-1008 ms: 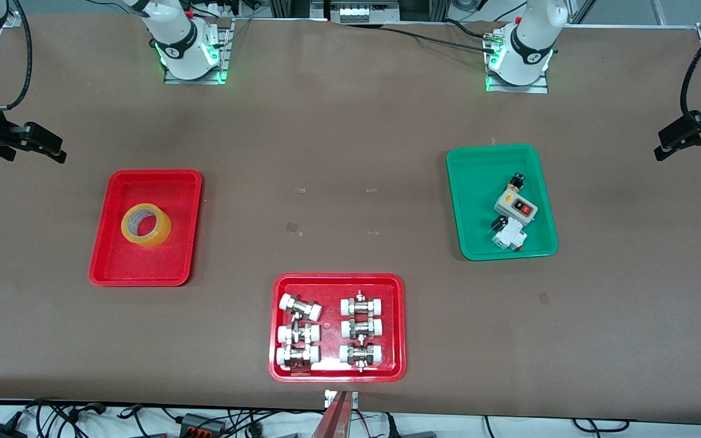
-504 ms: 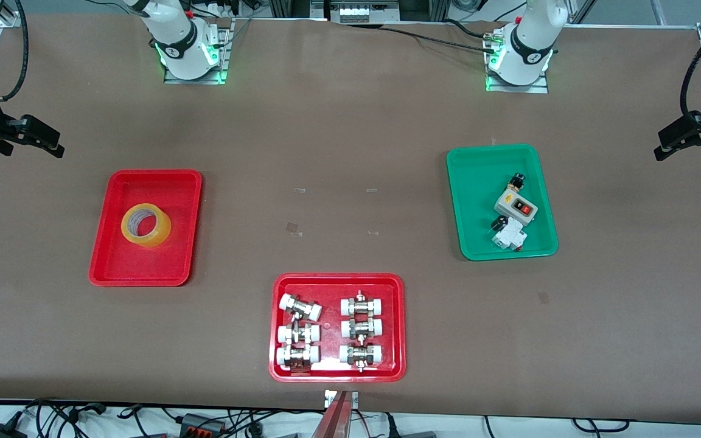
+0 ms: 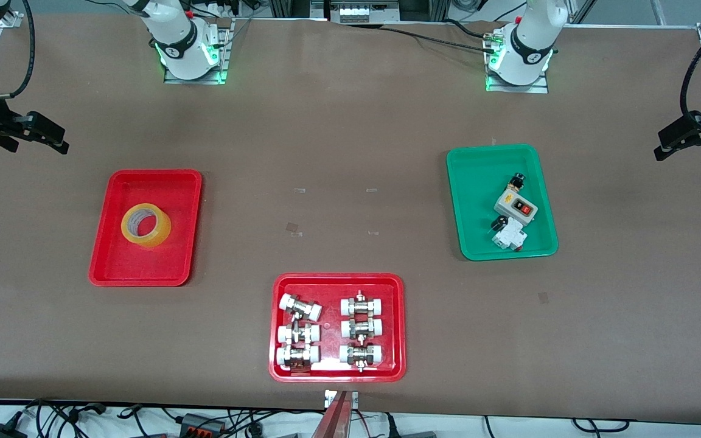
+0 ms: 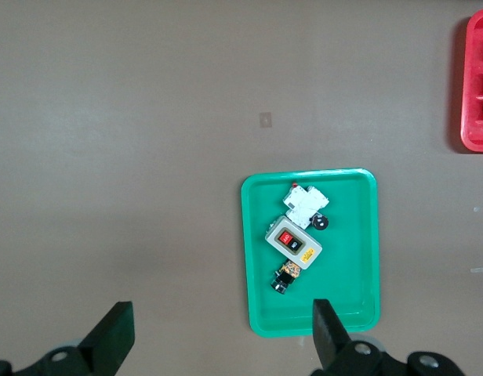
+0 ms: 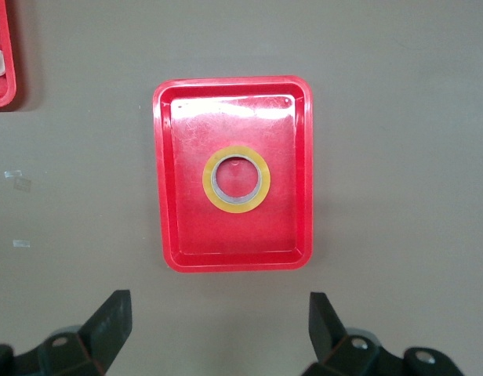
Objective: Left arm passes tape to right arm into tray
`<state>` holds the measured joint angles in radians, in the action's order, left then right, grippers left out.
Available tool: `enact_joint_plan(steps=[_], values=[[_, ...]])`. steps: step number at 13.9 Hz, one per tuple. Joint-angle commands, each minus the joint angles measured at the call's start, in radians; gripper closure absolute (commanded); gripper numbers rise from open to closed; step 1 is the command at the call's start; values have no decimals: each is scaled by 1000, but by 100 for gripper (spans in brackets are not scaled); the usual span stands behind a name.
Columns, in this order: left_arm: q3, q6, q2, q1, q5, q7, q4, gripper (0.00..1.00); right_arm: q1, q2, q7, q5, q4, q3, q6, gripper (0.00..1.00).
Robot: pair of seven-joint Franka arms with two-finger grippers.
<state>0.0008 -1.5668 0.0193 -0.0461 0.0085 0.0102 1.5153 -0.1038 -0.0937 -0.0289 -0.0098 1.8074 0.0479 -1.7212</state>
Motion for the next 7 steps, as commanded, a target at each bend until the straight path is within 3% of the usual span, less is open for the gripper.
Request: enact_joint_plan(steps=[1,7], values=[[-1,19,11,-5,-16,20,-27,0,-10,-29,-28,8,27,9,-6,0],[-1,17,11,-5,-16,20,-27,0,-10,-29,-26,17,26,9,-8,0]])
